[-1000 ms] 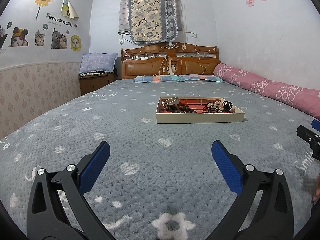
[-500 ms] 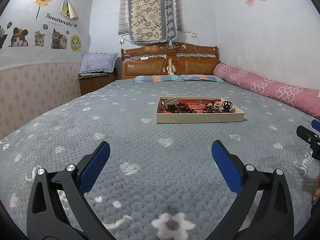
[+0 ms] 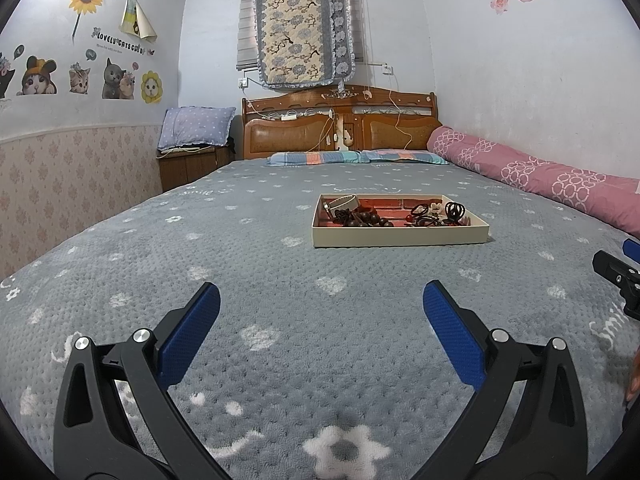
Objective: Organize jewelry
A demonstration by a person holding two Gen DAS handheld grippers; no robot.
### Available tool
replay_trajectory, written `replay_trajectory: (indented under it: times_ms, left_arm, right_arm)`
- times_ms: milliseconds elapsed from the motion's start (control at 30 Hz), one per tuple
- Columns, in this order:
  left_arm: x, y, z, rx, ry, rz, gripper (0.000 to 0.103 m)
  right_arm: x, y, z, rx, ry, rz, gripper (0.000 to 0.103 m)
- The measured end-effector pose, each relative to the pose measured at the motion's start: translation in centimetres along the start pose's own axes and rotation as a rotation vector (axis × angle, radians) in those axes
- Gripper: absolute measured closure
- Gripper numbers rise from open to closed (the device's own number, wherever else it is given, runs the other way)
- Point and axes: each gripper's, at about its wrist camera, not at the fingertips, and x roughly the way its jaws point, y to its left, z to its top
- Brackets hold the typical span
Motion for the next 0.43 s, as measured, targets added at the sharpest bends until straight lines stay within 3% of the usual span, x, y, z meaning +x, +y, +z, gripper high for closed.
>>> replay_trajectory:
  times_ms: [433]
  left_arm:
    - [0.1,-0.01,0.07,0.018,0.004,0.008,0.005]
  right_arm:
    - [-0.01,-0.02,0.02,0.0,0.001,0.0,0.004]
